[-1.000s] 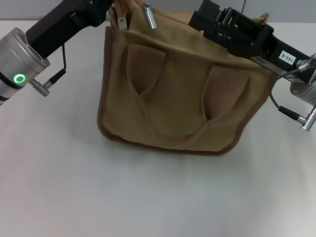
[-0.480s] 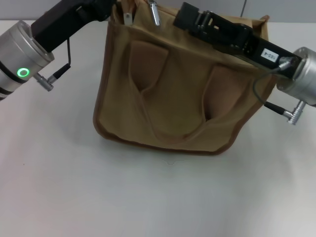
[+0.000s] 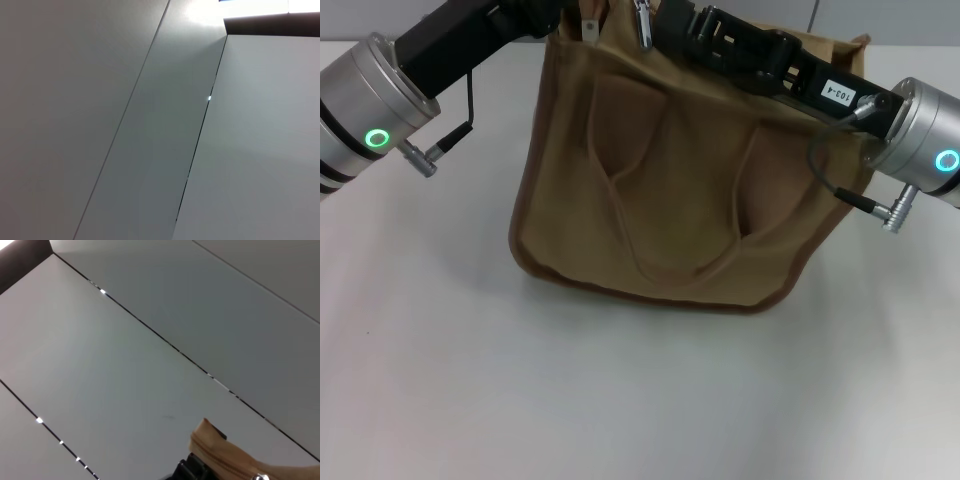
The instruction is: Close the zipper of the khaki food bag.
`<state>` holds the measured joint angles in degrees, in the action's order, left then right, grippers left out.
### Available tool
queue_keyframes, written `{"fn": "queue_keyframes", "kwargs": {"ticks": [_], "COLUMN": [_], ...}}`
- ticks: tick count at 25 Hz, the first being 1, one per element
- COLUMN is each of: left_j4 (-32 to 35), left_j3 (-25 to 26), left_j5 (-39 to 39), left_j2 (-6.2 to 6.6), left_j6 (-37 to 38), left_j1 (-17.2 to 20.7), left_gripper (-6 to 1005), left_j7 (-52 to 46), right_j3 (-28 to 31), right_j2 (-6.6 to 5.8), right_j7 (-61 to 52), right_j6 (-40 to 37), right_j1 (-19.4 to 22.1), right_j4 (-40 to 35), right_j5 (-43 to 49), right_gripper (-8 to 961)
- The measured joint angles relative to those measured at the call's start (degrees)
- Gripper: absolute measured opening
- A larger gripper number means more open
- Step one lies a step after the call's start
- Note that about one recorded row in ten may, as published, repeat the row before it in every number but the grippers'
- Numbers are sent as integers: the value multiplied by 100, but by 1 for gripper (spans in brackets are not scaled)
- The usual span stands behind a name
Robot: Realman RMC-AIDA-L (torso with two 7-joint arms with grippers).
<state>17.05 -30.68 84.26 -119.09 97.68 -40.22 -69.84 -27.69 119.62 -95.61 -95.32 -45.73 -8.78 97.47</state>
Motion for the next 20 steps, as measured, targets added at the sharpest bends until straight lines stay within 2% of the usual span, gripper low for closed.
{"fn": "queue_keyframes", "kwargs": {"ticks": [20], "left_j4": [-50], "left_j3": [-6], "left_j5": [6], "left_j2": [-9], "left_j6": [-89], "left_j1": [-125], "left_gripper": [49], "left_j7": [54], "right_j3": [-157], "right_j2": [18], "right_j7": [180], "right_j6": [212], "right_j1": [-247], "right_j4": [105], "right_j5": [-78], "right_gripper": [691]}}
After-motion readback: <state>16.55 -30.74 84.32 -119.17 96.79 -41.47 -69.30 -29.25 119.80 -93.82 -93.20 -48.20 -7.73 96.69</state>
